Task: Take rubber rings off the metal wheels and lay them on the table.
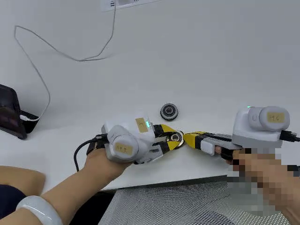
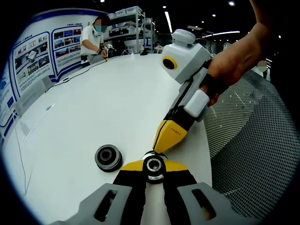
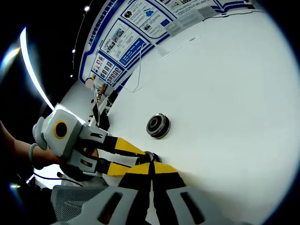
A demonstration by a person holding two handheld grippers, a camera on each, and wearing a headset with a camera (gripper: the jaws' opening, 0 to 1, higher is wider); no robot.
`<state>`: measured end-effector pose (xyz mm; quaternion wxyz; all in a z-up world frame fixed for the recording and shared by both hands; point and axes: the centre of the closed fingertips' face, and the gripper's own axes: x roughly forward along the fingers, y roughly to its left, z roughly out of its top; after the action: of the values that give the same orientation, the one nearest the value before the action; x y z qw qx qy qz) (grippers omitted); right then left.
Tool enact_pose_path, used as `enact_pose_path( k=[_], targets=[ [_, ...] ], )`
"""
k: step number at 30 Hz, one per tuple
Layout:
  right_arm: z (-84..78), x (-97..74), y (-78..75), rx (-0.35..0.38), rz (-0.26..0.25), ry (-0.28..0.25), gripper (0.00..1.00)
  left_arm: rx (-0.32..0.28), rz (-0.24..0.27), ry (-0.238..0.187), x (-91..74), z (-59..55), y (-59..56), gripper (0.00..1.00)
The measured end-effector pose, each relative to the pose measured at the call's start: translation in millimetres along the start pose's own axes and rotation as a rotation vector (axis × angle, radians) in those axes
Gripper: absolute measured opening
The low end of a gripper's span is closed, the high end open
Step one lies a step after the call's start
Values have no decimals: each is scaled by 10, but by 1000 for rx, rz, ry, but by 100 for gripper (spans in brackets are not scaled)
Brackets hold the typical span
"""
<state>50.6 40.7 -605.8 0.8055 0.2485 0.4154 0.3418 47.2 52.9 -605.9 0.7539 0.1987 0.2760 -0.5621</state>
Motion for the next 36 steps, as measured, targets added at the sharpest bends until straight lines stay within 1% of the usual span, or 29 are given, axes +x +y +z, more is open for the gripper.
enact_pose_path(
  k=[14,18,21,22,26,31,33,34,36],
  targets=[
    [22,22,108,15,29,0,1,-7,1,-3,0,6,-2,12],
    [27,30,155,22,51,-1,1,-5,0,-4,1,6,-2,12],
    [37,45,229,28,90,-4,1,-4,0,-4,2,6,-2,12],
    [36,46,221,27,82,-3,1,-5,-1,-5,3,6,-1,12],
    [40,39,189,36,80,-10,1,-3,-2,-5,4,6,0,12],
    [30,47,139,45,67,-13,1,7,-17,-9,-2,9,-13,14],
    [26,51,128,49,63,-13,1,15,-27,-17,-15,23,-32,17],
    [27,52,119,50,58,-15,1,9,-22,-29,-37,48,-33,19],
    [25,53,122,51,59,-15,1,12,-18,-29,-66,59,-40,22]
  ],
)
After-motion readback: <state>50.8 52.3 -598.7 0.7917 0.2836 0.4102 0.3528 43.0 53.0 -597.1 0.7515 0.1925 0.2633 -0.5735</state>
